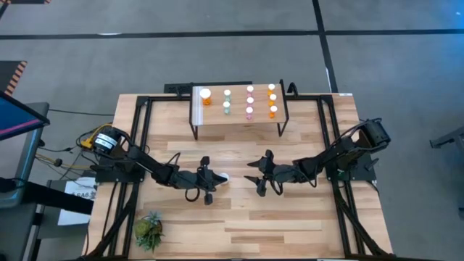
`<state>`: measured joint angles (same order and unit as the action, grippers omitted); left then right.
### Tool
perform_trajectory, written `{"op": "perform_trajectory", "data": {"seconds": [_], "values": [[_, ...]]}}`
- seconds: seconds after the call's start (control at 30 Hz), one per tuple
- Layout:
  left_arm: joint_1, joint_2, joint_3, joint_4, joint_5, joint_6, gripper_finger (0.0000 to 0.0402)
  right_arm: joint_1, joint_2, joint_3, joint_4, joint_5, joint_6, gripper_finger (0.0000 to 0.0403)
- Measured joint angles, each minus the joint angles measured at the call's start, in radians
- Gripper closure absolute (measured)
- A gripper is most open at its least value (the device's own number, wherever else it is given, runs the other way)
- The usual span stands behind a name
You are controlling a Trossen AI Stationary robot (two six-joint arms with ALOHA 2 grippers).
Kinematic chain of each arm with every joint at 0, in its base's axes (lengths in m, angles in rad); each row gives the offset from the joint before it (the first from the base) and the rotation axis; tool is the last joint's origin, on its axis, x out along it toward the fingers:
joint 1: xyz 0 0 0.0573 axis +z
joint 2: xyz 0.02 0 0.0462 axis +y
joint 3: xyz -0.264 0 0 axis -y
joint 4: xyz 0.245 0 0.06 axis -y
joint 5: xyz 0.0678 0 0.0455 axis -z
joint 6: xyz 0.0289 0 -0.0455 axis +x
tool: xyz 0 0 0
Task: Pick and place medicine bottles onto shelf by color
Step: Put the large orange pill bottle on the shelf aligned with the other large orange pill bottle
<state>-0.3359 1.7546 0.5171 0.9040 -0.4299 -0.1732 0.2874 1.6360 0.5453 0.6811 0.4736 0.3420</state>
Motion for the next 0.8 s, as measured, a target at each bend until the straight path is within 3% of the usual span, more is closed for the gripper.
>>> {"op": "perform_trajectory", "data": {"seconds": [0.33,0.57,0.8], "values": [[0.027,0.000,0.000,0.025,0.017,-0.002,0.0401,0.000,0.000,0.000,0.000,0.000,0.000,0.0127],[0.083,0.000,0.000,0.004,0.110,-0.076,0.0401,0.000,0.000,0.000,0.000,0.000,0.005,0.0127],[0.085,-0.003,0.002,-0.044,0.105,-0.109,0.0401,0.000,0.000,0.000,0.000,0.000,0.005,0.0127]]}}
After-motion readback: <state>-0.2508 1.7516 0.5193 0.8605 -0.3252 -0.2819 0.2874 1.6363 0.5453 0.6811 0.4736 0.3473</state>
